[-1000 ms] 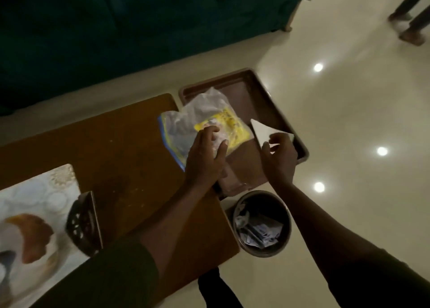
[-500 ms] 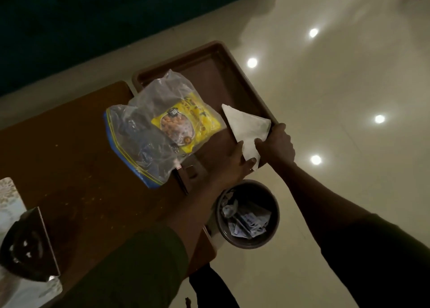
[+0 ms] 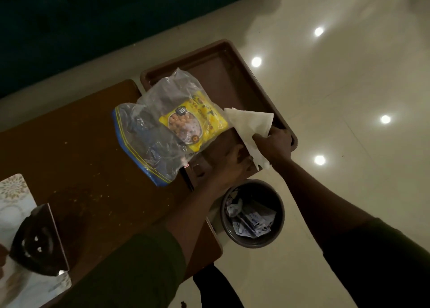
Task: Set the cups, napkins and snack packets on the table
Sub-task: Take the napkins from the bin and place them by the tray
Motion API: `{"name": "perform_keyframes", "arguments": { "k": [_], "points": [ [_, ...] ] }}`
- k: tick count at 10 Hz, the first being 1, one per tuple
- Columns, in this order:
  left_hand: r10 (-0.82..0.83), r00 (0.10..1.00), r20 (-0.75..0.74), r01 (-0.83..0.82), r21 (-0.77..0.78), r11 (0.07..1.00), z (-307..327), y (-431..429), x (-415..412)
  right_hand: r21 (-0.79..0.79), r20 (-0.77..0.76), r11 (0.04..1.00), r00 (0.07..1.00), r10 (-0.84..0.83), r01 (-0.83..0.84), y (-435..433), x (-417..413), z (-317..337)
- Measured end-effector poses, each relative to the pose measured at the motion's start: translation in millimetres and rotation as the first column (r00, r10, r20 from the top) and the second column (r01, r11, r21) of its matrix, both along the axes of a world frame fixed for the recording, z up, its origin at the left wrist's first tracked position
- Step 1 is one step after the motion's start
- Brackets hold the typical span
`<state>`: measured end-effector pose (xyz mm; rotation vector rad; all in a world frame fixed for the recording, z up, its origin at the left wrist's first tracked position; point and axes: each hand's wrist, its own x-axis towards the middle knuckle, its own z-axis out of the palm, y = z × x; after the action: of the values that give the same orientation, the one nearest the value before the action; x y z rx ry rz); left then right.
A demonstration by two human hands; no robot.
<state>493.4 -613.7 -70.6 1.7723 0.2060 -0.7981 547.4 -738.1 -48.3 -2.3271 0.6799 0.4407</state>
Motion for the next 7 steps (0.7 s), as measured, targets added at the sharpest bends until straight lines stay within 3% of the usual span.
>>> {"name": "perform_keyframes", "arguments": {
  "k": [1, 2, 3, 5, 7],
  "points": [
    [0.013, 1.0, -0.017, -0.013, 0.038, 0.999, 0, 6, -7, -0.042, -0.045, 0.999, 0.999, -0.021, 0.019, 2, 4, 1],
    [-0.038, 0.997, 0.064, 0.034, 0.06, 0.998, 6, 8, -10, -0.107, -0.073, 0.994, 0.997, -0.027, 0.019, 10, 11, -1],
    [-0.112, 0.983, 0.144, 0.09, 0.154, 0.984, 13, 3, -8, -0.076, -0.059, 0.987, 0.987, -0.147, 0.143, 18, 12, -6],
    [-0.239, 0.95, 0.2, 0.177, 0.284, 0.942, 21, -5, -3, -0.105, 0.034, 0.982, 0.987, -0.155, 0.158, 30, -1, -12],
    [-0.303, 0.941, 0.15, 0.233, 0.359, 0.904, 12, -12, 3, 0.045, 0.063, 0.962, 0.96, -0.272, 0.27, 32, 2, -13]
  ]
}}
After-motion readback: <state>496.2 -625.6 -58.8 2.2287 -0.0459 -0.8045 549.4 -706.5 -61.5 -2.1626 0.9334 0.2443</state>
